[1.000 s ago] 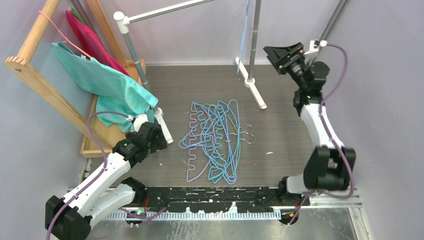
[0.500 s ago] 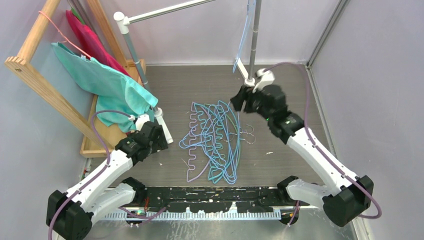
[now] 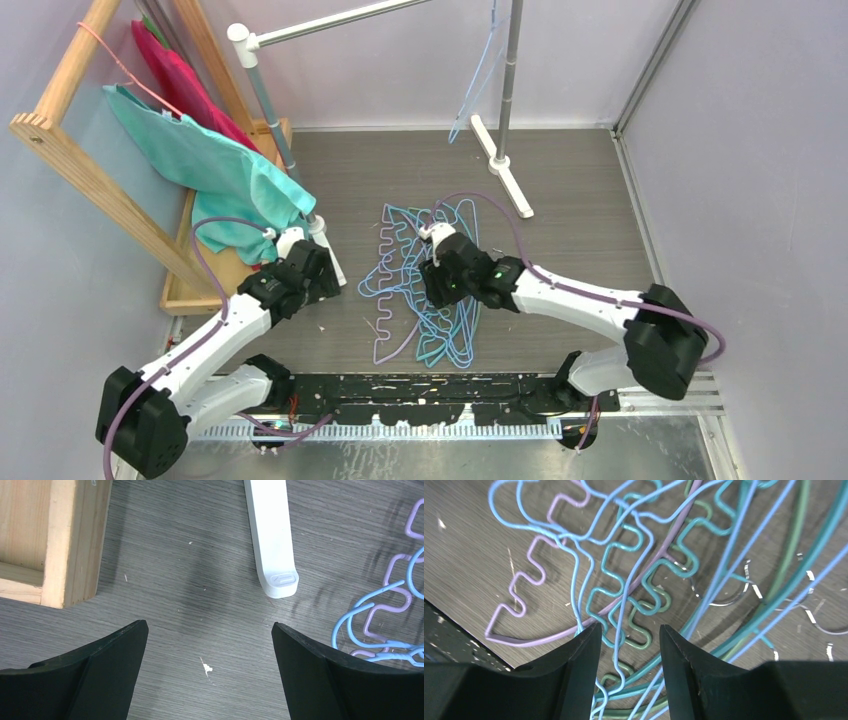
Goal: Organize the hangers
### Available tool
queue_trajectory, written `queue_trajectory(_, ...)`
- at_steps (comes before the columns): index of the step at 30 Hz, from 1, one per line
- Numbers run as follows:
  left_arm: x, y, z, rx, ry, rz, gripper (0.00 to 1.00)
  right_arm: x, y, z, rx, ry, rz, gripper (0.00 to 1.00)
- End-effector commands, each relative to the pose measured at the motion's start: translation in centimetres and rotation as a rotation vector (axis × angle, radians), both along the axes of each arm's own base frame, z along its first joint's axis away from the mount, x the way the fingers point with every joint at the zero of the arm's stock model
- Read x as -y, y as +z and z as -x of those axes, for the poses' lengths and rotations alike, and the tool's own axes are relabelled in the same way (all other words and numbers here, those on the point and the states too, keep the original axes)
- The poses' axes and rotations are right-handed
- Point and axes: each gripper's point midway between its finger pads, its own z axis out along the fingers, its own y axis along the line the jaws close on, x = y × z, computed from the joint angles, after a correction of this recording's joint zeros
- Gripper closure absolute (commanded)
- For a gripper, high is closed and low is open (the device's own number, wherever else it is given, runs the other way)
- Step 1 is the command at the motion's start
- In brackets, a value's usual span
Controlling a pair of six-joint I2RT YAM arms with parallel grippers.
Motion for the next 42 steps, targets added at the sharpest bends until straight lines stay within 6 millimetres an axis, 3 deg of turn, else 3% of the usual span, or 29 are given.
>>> queue_trajectory(1, 0.8, 0.0, -0.9, 0.034, 0.004, 0.036, 0.02, -3.5, 0.0, 1.4, 0.023, 0.109, -0.035, 0.49)
queue_trajectory(7, 0.7, -0.1, -1.0, 0.032, 0.004, 0.026, 0.02, -5.4, -1.5, 2.6, -0.012, 0.169, -0.015, 0.5)
queue_trajectory(15, 0.7, -0.9, -0.9, 0.016, 0.001, 0.023, 0.02, -5.4, -4.3, 3.1, -0.051, 0.173, 0.017, 0.51)
queue_trajectory(19, 0.7, -1.1, -0.7, 0.009, 0.001, 0.02, 0.02, -5.2, -4.7, 3.0, -0.047, 0.162, 0.033, 0.61)
queue_trajectory(22, 0.5, -1.0, -0.6, 0.012, 0.004, 0.019, 0.02, -5.2, -3.7, 2.7, -0.026, 0.145, 0.013, 0.73)
queue_trajectory(24, 0.4, -0.9, -0.5, 0.016, 0.006, 0.019, 0.02, -5.2, -2.8, 2.3, -0.008, 0.126, -0.001, 0.9)
queue_trajectory(26, 0.3, -0.9, -0.4, 0.02, 0.009, 0.02, 0.02, -5.1, -1.9, 2.2, 0.007, 0.12, -0.014, 0.97)
queue_trajectory(33, 0.2, -0.8, -0.1, 0.022, 0.013, 0.022, 0.02, -5.7, 2.6, 2.8, 0.03, 0.138, -0.122, 0.99)
queue_trajectory(36, 0.1, -0.7, -0.1, 0.023, 0.014, 0.023, 0.02, -6.1, 5.3, 3.3, 0.046, 0.154, -0.208, 0.92)
queue_trajectory(42, 0.1, -0.7, 0.2, 0.023, 0.016, 0.03, 0.02, -5.6, 8.8, 2.9, 0.124, 0.102, -0.327, 0.89)
